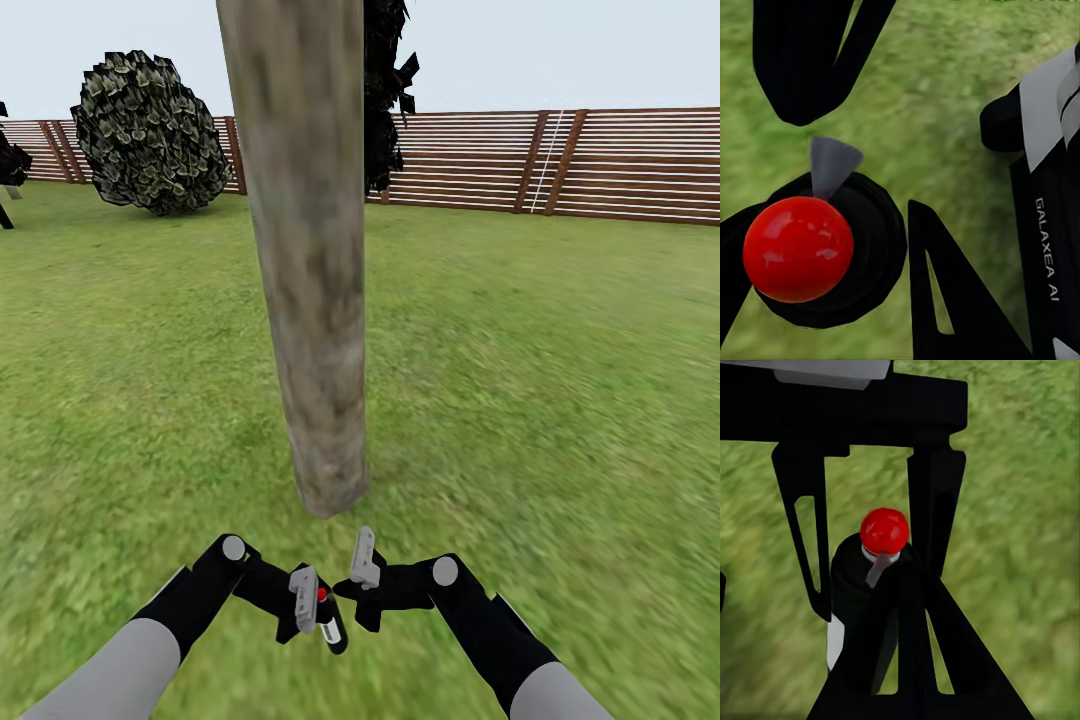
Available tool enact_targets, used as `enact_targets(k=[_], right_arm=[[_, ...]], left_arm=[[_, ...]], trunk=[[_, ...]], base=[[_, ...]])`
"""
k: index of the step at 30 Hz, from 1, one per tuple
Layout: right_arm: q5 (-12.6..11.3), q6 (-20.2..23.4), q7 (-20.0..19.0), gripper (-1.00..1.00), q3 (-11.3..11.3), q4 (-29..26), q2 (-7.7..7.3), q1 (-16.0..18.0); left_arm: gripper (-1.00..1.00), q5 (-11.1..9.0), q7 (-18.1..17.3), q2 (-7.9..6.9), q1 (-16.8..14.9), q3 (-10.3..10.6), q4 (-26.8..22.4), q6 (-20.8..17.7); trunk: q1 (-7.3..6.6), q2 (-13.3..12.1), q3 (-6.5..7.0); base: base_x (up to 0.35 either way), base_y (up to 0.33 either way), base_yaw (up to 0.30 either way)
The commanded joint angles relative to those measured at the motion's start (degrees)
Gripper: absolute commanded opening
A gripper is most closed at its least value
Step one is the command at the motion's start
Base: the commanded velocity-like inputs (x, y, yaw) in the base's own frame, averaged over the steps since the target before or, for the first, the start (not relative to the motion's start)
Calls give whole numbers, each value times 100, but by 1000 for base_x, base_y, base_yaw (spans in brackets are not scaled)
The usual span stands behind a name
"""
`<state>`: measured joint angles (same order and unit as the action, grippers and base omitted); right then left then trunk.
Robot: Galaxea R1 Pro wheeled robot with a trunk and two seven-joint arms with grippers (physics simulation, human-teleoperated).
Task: In the garden, pick up the pesticide atomizer on the floor and spray pesticide onto both trees until each tree trunk is fully covered.
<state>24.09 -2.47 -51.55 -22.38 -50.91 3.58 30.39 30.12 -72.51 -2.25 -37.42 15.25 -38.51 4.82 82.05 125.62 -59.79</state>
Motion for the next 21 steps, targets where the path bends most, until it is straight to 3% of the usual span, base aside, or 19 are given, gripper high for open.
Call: enact_targets(k=[1,21], right_arm=[[52,-25,-13,-100,5,-6,2,2],[52,-25,-13,-100,5,2,2,2]], left_arm=[[-100,20,-1,1,-3,13,-7,52],[-100,19,0,75,-3,13,1,54]], trunk=[[-1,2,-5],[-1,2,-5]], base=[[0,0,0],[0,0,0]])
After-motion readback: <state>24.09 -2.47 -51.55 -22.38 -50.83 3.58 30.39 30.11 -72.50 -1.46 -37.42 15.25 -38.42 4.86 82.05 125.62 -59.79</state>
